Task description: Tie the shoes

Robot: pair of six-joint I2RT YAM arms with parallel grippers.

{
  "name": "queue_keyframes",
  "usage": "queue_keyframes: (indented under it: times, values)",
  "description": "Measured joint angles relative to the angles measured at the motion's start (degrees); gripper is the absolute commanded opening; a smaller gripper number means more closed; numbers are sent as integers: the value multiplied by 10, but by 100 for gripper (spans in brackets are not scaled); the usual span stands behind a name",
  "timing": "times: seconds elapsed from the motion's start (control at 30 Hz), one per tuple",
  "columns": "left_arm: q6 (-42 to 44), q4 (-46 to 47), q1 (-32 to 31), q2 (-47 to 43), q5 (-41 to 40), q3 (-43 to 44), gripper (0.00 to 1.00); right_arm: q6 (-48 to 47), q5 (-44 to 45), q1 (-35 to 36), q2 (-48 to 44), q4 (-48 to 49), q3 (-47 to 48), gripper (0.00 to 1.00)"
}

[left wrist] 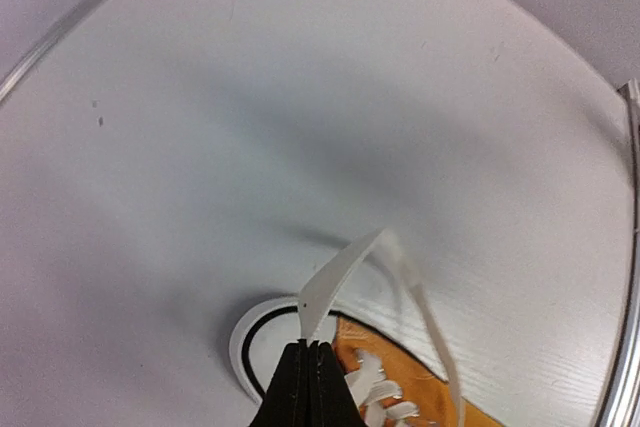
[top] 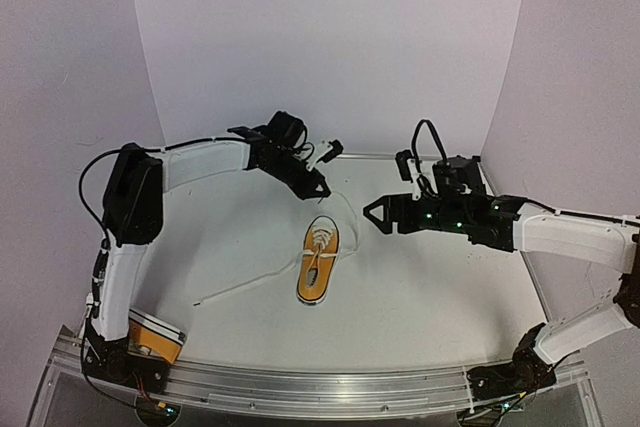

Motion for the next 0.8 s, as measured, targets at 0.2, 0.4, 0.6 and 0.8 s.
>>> queue_keyframes:
  times: [0.2, 0.4, 0.6, 0.8]
  values:
    - [0, 33, -6, -138, 66, -82, 0, -64, -40, 0, 25, -6, 33, 64]
    - [13, 30, -12, -183, 106, -137, 0, -124, -87, 0, 45, -2, 70, 56]
    - [15, 11, -18, -185, 128, -169, 0, -151, -140, 0, 94, 11, 108, 50]
    - [14, 12, -25, -197, 153, -184, 0, -165, -166, 3, 139, 13, 134, 43]
